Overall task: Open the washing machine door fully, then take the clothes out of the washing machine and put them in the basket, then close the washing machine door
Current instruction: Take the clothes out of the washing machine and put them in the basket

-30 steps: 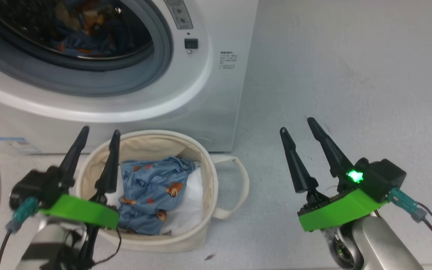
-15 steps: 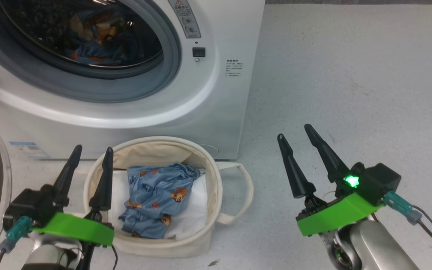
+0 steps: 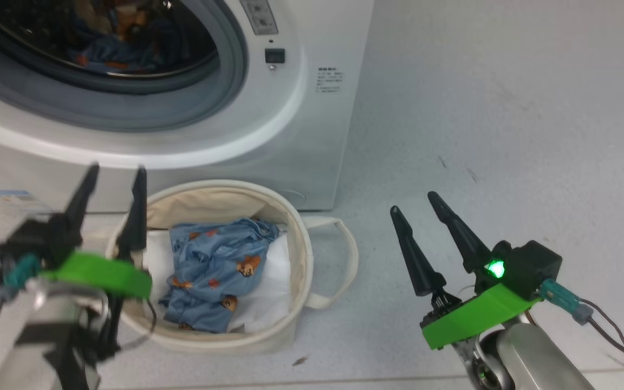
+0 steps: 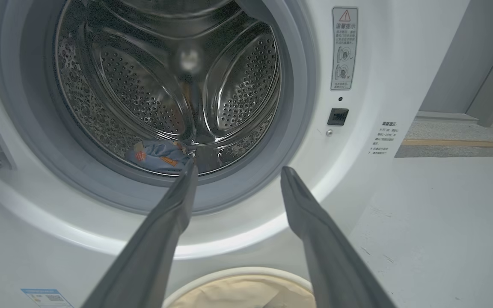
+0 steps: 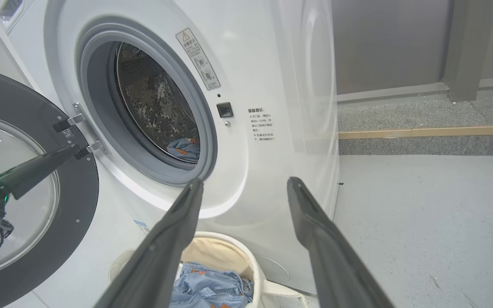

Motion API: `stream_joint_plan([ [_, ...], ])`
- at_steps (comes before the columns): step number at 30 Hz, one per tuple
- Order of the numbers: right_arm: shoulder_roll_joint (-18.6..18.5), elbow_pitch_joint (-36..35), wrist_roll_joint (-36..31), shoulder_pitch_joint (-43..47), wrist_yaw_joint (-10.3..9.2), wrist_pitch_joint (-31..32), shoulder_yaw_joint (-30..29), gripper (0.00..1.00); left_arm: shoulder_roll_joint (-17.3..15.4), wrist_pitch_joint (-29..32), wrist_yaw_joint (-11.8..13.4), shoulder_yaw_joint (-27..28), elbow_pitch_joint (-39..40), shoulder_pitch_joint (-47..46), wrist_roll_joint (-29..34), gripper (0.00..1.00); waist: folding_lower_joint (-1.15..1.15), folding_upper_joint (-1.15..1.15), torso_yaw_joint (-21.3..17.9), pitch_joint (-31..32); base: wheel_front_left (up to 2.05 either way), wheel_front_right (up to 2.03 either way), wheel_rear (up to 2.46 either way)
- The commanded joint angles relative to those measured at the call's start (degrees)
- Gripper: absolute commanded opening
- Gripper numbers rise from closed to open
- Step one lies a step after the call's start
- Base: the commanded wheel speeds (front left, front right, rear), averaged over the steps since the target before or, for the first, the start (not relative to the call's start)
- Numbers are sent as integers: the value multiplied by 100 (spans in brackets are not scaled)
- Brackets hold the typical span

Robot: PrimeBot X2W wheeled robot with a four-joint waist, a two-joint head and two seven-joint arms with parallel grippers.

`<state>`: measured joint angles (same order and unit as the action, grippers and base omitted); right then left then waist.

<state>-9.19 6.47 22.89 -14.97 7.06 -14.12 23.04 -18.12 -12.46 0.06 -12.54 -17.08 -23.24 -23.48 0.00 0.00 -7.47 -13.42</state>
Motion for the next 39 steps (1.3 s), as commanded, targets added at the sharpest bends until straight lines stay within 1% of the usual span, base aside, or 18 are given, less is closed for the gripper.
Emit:
stream_joint_plan([
  [1,-10,-133,70,-130,43,-4,128,100,-184,-89,31,182,-42,-515,96,100,0,0,-84,-164,0,0,0],
  [8,63,-214,45,-286,43,-48,237,100,-223,-160,-35,121,-1312,-1907,320,100,0,0,-372,-686,0,0,0],
  [10,83,-286,21,-326,43,-58,275,100,-291,-181,0,104,-1712,-2336,445,100,0,0,-470,-870,0,0,0],
  [12,100,-375,-3,-351,43,-68,314,100,-391,-199,105,41,-2109,-2748,657,100,0,0,-580,-1058,0,0,0],
  [15,121,-488,-38,-321,43,-78,272,100,-469,-211,161,-16,-2665,-3351,815,100,0,0,-719,-1354,0,0,0],
  [21,168,-707,-173,-250,43,-85,126,100,-626,-218,246,-38,-3647,-4538,960,100,0,0,-958,-1896,0,0,0],
  [27,225,-991,-306,-152,43,-86,3,100,-778,-166,440,-139,-4437,-5424,1146,100,0,0,-1137,-2279,0,0,0],
  [30,239,-1054,-340,-100,43,-86,-33,100,-818,-124,513,-154,-4658,-5665,1173,100,0,0,-1165,-2379,0,0,0],
  [34,259,-1150,-401,-19,43,-87,-89,100,-881,15,718,-235,-5036,-6086,1277,100,0,0,-1194,-2546,0,0,0],
  [39,267,-1249,-481,94,43,-87,-181,100,-986,163,1069,-263,-5378,-6403,1332,100,0,0,-1201,-2652,0,0,0],
])
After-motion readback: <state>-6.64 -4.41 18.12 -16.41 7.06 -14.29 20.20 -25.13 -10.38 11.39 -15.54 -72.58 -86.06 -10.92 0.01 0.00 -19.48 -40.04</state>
